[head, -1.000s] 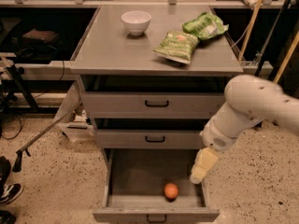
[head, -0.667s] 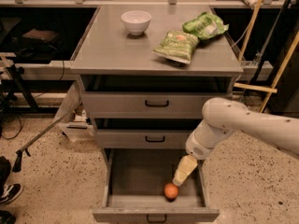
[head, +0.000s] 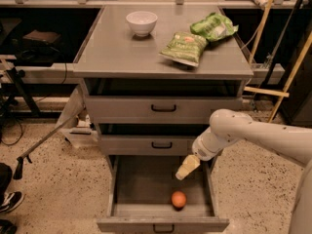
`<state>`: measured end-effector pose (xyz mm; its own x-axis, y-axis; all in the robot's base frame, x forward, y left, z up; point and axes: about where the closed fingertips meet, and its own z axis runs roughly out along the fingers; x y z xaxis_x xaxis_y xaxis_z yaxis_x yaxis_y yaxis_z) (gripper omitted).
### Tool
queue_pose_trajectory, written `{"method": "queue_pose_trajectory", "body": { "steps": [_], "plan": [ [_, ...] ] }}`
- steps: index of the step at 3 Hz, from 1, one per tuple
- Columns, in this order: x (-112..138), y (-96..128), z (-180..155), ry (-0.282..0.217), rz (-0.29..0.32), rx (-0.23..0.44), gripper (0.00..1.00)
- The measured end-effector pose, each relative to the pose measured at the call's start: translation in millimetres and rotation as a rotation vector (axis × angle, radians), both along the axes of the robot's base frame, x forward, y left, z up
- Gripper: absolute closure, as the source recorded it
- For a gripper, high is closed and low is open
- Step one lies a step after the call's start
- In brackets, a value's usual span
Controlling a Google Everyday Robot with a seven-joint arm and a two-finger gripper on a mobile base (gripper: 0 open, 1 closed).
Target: Pick orange from bottom drawer and place on counter
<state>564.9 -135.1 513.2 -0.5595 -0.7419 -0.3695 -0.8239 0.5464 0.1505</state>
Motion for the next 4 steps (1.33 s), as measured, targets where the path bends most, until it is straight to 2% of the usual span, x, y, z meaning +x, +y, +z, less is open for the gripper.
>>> {"method": "queue_pose_trajectory", "body": {
  "steps": [1,2,3,4],
  "plan": [
    [5,0,0,-0.015,-0.008,0.002,0.00],
    [6,-1,-25,0.002,-0.027,0.073,0.00],
    [28,-6,-57,-0.064,-0.135,0.287,0.00],
    [43,-25,-97,-0.143,-0.308,0.479,0.00]
  ]
}}
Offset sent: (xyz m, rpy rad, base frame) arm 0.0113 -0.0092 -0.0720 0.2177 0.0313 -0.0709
